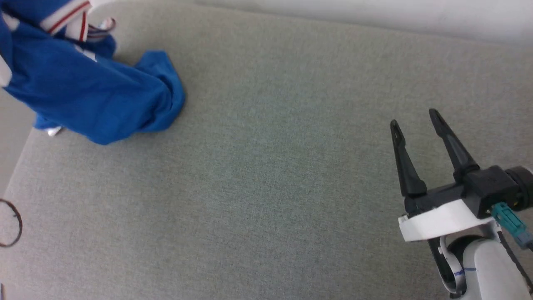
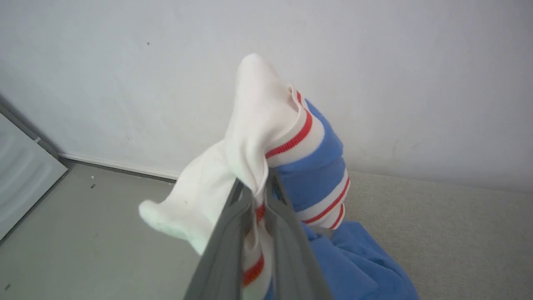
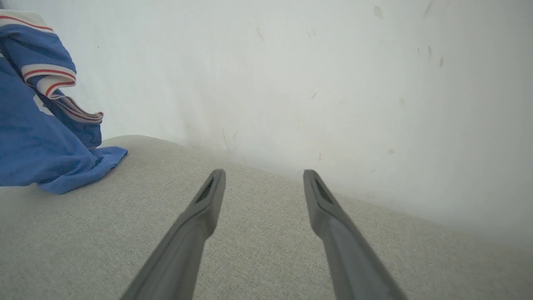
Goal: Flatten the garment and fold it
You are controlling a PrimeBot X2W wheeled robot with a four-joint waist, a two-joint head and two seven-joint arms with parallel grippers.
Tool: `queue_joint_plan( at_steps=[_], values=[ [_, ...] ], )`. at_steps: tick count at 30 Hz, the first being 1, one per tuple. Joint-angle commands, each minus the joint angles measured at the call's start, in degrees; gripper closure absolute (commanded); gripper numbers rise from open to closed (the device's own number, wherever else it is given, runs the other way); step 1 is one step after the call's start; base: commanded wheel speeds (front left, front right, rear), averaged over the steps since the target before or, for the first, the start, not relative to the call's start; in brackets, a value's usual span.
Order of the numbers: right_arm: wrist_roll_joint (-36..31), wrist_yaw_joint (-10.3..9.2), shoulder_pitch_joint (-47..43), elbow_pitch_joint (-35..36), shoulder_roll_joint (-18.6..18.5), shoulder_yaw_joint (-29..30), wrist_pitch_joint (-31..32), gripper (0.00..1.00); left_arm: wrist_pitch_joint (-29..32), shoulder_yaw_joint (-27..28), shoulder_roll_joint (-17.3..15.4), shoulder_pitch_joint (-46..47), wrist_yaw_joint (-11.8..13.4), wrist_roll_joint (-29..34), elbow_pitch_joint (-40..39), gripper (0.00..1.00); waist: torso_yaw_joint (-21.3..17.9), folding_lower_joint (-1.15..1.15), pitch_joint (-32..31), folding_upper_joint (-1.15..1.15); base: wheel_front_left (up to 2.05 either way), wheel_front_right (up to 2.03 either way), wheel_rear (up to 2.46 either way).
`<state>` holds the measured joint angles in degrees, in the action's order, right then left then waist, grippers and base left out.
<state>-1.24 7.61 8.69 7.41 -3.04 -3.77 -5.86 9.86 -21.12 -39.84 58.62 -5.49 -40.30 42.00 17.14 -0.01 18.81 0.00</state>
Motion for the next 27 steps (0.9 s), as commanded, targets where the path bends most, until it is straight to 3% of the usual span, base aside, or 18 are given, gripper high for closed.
queue_joint_plan(
  at_steps=[1, 12, 22, 27],
  values=[
    [0.92, -0.12, -0.72, -0.41, 0.12, 0.26, -0.67, 0.0, 0.12, 0.38, -0.19, 1.25, 0.69, -0.3, -0.83, 1.0, -1.59, 0.01, -5.25, 0.0, 0.0, 0.0, 0.0],
    [6.64, -0.12, -5.07, -5.54, 0.15, 3.55, -5.43, 0.0, 6.2, 1.51, 2.52, 9.14, 5.57, -2.36, -11.43, 1.0, -4.94, 0.01, -14.77, 0.0, 0.0, 0.0, 0.0],
    [8.71, -0.12, -5.45, -7.73, 0.15, 7.61, -7.7, 0.0, 12.36, -0.19, 11.09, 13.52, 9.36, -5.94, -19.38, 1.0, -8.2, 0.01, -18.04, 0.0, 0.0, 0.0, 0.0],
    [8.8, -0.12, -5.46, -8.05, 0.16, 9.73, -8.28, 0.0, 15.0, 0.29, 17.44, 13.0, 12.67, -10.47, -22.28, 1.0, -10.68, 0.01, -18.27, 0.0, 0.0, 0.0, 0.0]
  ],
)
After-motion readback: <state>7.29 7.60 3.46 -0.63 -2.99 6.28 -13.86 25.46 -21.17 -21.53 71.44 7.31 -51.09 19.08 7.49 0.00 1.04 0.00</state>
